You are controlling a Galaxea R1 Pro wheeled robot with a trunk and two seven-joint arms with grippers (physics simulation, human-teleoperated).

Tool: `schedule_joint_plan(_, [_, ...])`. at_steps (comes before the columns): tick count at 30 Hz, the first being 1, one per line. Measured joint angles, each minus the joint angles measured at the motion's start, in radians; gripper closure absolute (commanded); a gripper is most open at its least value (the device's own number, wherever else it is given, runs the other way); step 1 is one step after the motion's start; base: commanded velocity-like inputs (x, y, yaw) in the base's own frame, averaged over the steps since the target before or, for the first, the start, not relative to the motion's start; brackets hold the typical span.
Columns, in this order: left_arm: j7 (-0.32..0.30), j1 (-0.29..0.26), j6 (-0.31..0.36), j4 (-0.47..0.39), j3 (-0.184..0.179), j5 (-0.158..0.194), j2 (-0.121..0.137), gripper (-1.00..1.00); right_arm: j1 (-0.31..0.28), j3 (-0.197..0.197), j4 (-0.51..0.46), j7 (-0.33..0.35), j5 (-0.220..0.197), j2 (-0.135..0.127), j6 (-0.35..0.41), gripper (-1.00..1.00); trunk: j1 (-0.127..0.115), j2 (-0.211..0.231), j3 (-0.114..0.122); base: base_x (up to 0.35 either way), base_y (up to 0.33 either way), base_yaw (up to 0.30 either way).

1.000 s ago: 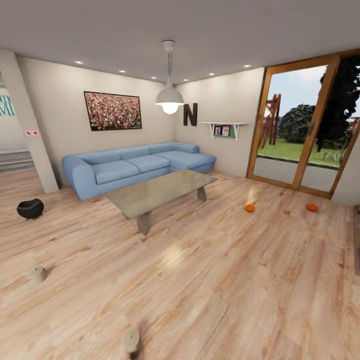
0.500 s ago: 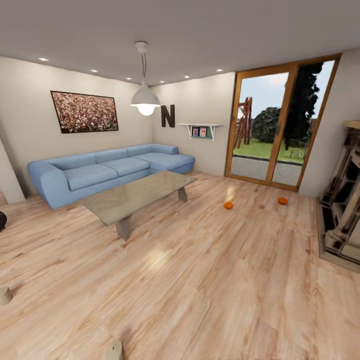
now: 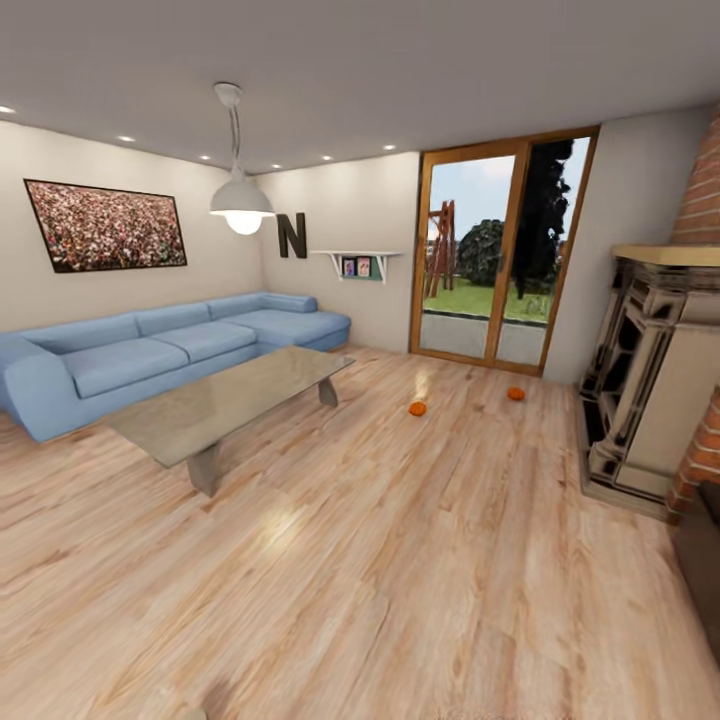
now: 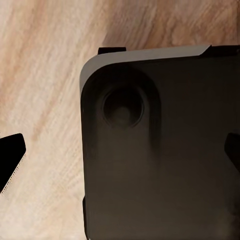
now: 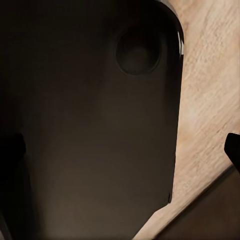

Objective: Place each of the two pumpkins and all three candles from the living room inside a cabinet in the living room (use any cabinet), then make sure every cabinet is closed, and position the cauldron so it is next to a table in the living room.

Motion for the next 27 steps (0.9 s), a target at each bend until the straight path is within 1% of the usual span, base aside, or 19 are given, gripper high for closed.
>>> schedule_joint_plan(6, [0.0, 0.0, -0.001, 0.0, -0.001, -0.001, 0.0, -1.0, 0.0, 0.0, 0.0, 0.0, 0.0, 0.0, 0.0, -1.0, 0.0, 0.0, 0.004, 0.0, 0.0, -0.275])
schedule_joint_plan(11, [0.0, 0.0, -0.001, 0.0, -0.019, -0.001, 0.0, -1.0, 0.0, 0.0, 0.0, 0.0, 0.0, 0.0, 0.0, -1.0, 0.0, 0.0, 0.008, 0.0, 0.0, -0.273])
schedule_joint_plan(15, [0.0, 0.0, -0.001, 0.0, -0.027, -0.001, 0.0, -1.0, 0.0, 0.0, 0.0, 0.0, 0.0, 0.0, 0.0, -1.0, 0.0, 0.0, 0.011, 0.0, 0.0, -0.273])
schedule_joint_plan(27, [0.0, 0.0, -0.011, 0.0, -0.032, -0.001, 0.0, -1.0, 0.0, 0.0, 0.006, 0.0, 0.0, 0.0, 0.0, -1.0, 0.0, 0.0, 0.019, 0.0, 0.0, -0.273])
